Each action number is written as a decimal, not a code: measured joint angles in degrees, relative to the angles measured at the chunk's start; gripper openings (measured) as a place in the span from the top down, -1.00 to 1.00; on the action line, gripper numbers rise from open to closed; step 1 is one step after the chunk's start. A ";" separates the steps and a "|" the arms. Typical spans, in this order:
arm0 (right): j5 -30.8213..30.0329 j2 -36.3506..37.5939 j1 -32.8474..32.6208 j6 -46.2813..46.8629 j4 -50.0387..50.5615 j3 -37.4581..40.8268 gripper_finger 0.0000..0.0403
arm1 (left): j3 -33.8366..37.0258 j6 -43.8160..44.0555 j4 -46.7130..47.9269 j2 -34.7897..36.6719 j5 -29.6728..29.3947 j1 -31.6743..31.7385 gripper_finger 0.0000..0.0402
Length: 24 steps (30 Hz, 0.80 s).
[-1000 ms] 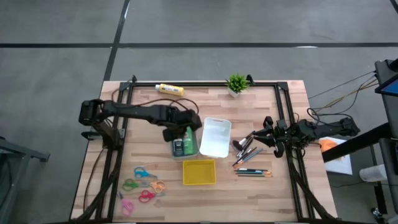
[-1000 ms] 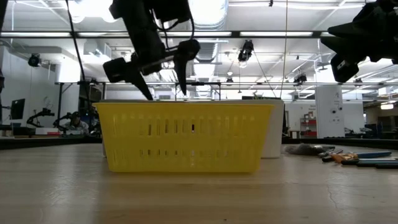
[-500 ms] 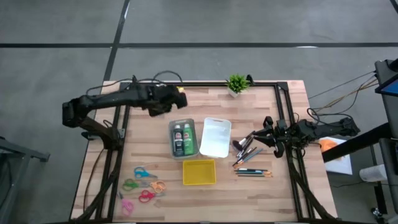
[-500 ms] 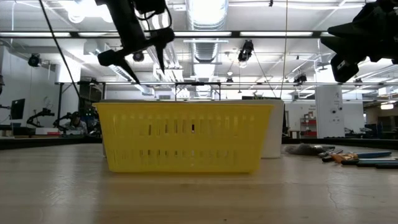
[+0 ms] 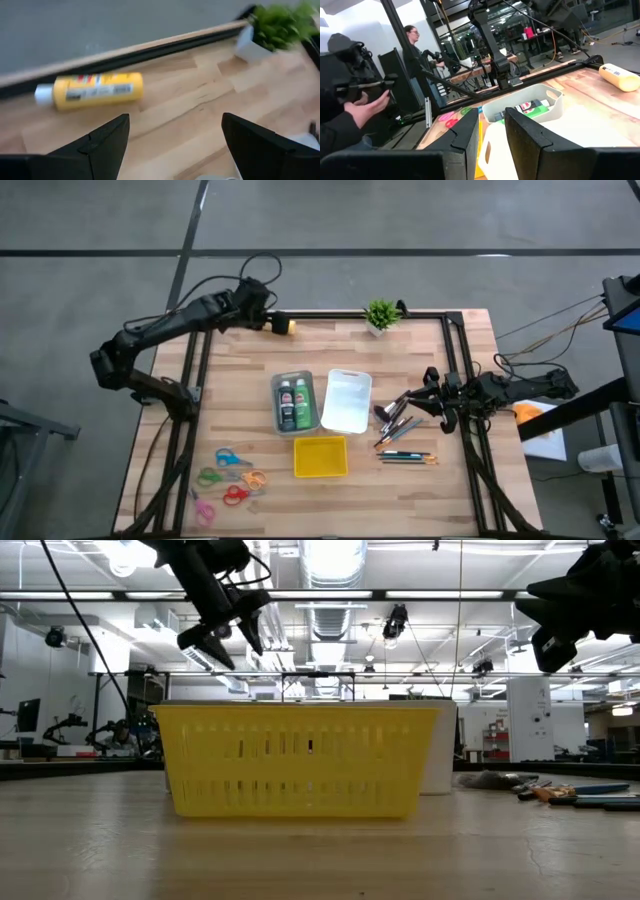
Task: Pick & Place Paint Supplies
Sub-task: Put the yellow paint bottle into the gray bin
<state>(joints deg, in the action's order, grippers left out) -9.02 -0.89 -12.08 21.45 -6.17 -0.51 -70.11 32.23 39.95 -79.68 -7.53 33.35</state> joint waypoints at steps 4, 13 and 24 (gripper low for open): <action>0.00 0.00 -0.02 0.00 0.00 0.02 0.54 | -0.04 1.35 0.86 0.00 1.15 1.70 -0.60; -0.02 0.00 0.00 0.00 0.00 0.02 0.54 | 2.65 41.90 4.38 -0.70 0.90 5.44 -0.60; -0.02 0.00 -0.01 0.00 0.00 0.01 0.54 | 15.35 66.32 -14.90 -0.72 0.48 10.23 -0.60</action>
<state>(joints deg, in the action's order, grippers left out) -9.04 -0.89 -12.09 21.45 -6.17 -0.50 -54.76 98.54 25.05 -80.40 -7.05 43.58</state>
